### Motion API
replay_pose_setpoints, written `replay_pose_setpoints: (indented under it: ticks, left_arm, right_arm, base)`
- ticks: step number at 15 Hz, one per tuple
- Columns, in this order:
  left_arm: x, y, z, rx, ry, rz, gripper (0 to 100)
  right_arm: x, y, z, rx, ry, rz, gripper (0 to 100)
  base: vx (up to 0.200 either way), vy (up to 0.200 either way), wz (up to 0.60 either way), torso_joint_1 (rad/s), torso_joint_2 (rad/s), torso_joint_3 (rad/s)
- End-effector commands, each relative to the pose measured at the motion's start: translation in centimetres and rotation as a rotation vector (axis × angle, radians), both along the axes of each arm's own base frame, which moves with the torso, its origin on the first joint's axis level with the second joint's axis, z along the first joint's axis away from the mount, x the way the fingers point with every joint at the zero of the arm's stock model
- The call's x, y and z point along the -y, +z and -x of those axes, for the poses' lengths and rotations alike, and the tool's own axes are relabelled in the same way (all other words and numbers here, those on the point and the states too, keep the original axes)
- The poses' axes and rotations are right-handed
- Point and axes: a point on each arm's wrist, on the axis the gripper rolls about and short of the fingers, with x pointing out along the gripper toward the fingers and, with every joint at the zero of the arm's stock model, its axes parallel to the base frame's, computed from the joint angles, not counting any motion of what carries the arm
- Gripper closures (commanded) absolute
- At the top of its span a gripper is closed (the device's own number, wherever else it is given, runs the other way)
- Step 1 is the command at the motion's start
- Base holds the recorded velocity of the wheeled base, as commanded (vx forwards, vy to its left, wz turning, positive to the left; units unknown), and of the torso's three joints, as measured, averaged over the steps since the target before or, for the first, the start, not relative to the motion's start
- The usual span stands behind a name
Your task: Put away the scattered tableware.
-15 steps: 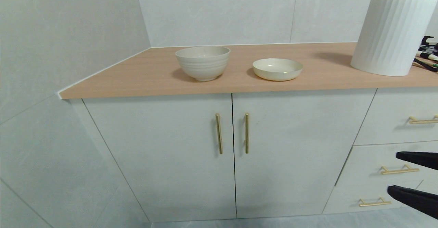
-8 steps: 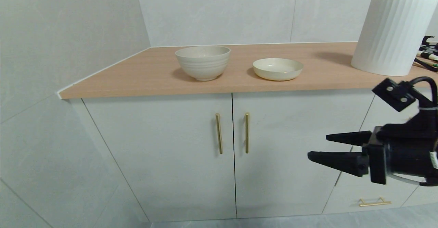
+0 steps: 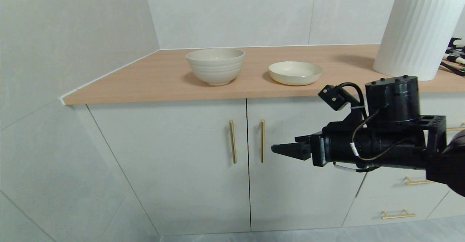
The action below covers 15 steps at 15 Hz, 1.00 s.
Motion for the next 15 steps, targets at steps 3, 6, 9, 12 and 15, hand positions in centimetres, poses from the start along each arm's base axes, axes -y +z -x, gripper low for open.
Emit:
replay_pose_setpoints:
  ticks: [3, 6, 9, 12, 15]
  left_arm:
    - [0.0, 0.0, 0.0, 0.000, 0.001, 0.000, 0]
    - [0.0, 0.0, 0.0, 0.000, 0.001, 0.000, 0]
    - [0.0, 0.0, 0.0, 0.000, 0.001, 0.000, 0]
    - [0.0, 0.0, 0.0, 0.000, -0.001, 0.000, 0]
    - [0.0, 0.0, 0.0, 0.000, 0.001, 0.000, 0]
  right_arm:
    - [-2.3, -4.0, -2.9, -0.023, 0.009, 0.017, 0]
    - [-3.3, -5.0, -4.3, -0.009, 0.008, 0.006, 0]
    - [-4.4, -5.3, -5.7, 0.003, 0.009, -0.003, 0]
    - [-5.2, -5.7, -7.0, 0.010, 0.007, -0.009, 0]
    - [-5.9, -5.6, -7.7, 0.000, 0.000, -0.039, 0]
  base:
    - [0.000, 0.000, 0.00, 0.000, 0.00, 0.000]
    - [0.000, 0.000, 0.00, 0.000, 0.00, 0.000]
    - [0.000, 0.000, 0.00, 0.000, 0.00, 0.000]
    - [0.000, 0.000, 0.00, 0.000, 0.00, 0.000]
    - [0.000, 0.000, 0.00, 0.000, 0.00, 0.000]
